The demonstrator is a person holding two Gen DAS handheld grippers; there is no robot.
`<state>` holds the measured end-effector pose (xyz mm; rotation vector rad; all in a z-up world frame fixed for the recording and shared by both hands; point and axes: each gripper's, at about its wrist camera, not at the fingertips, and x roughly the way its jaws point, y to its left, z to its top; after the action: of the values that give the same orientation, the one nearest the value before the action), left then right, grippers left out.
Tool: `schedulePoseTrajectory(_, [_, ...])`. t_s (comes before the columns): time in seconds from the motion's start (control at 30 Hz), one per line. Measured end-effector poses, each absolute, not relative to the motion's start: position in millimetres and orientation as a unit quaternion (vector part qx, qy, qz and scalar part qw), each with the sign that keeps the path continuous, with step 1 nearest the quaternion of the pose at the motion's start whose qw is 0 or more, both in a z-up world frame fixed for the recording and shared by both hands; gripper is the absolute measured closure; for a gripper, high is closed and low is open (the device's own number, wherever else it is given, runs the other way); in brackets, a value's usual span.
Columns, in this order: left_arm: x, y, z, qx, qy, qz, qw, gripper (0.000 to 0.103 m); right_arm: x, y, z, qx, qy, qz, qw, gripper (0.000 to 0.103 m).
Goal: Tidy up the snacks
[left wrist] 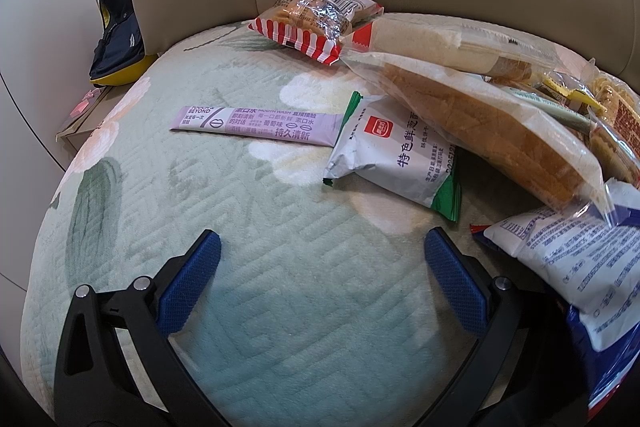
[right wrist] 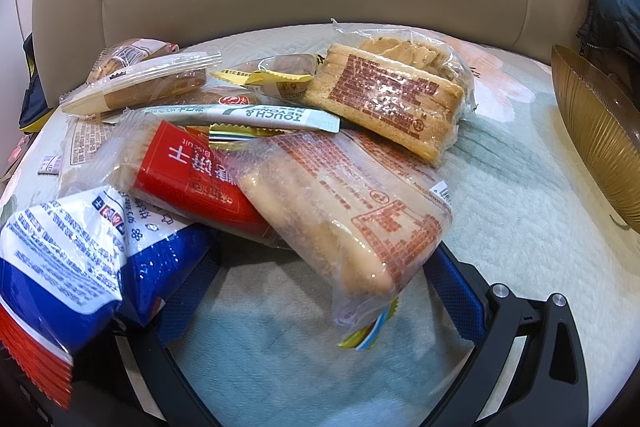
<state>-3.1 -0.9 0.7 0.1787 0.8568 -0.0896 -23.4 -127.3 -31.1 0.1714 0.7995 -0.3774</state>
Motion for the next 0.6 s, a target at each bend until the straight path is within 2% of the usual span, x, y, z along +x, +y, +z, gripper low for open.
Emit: schedulePoseTrajectory(0.6, [-0.2, 1.1, 0.9, 0.086, 0.415, -0.044, 0.905, 0.003, -25.0, -126.5, -32.5, 0.086, 0.386, -0.18, 0.901, 0.005])
